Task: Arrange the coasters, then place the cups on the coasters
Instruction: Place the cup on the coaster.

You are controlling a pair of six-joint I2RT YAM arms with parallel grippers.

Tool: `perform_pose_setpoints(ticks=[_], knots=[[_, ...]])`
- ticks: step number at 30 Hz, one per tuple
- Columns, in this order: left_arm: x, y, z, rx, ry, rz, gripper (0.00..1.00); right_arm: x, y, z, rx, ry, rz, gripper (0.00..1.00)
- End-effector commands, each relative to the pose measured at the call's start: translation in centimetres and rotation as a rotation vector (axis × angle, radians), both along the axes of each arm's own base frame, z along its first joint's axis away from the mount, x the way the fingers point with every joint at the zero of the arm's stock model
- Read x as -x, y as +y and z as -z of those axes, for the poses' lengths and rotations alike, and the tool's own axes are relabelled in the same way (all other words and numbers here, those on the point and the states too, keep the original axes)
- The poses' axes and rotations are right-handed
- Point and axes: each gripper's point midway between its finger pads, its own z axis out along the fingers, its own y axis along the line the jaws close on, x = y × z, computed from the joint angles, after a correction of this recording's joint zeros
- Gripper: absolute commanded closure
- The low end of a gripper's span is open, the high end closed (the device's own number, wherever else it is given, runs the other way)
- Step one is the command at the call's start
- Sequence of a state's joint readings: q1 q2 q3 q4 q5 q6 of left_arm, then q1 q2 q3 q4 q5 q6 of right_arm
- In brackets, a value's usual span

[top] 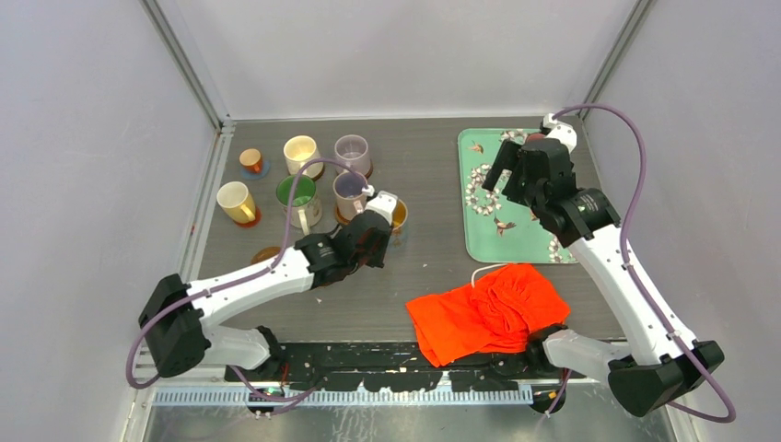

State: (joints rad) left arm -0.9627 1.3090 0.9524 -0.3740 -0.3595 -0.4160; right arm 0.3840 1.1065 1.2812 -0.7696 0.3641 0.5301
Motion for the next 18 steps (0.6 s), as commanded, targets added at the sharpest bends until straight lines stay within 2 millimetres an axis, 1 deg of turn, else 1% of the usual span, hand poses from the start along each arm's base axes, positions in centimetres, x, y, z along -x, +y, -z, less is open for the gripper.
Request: perform_pose_setpoints(ticks=[1,8,11,18], knots=[[-0.6,0.8,-3.9,0.131,-0.101,-0.09,1.0,-0.6,0.4,-0.9,-0.025,-0.05,0.003,0.0],[-0.1,4.9,-3.3,0.11,-0.114,-0.253,1.0,-0.1,0.7,0.4,-0.024,-0.026,-0.014,0.0],[0.1,7.3,-2.9,0.09,-0.125,-0.352,1.0,0.5,1.1,1.1,-0.024,-0.011,-0.032,0.0],[0.3,11.6,-2.2,0.072,-0.146,-0.525,1.0,1.7,1.8,2.3,-0.023,0.017,-0.085,0.0]])
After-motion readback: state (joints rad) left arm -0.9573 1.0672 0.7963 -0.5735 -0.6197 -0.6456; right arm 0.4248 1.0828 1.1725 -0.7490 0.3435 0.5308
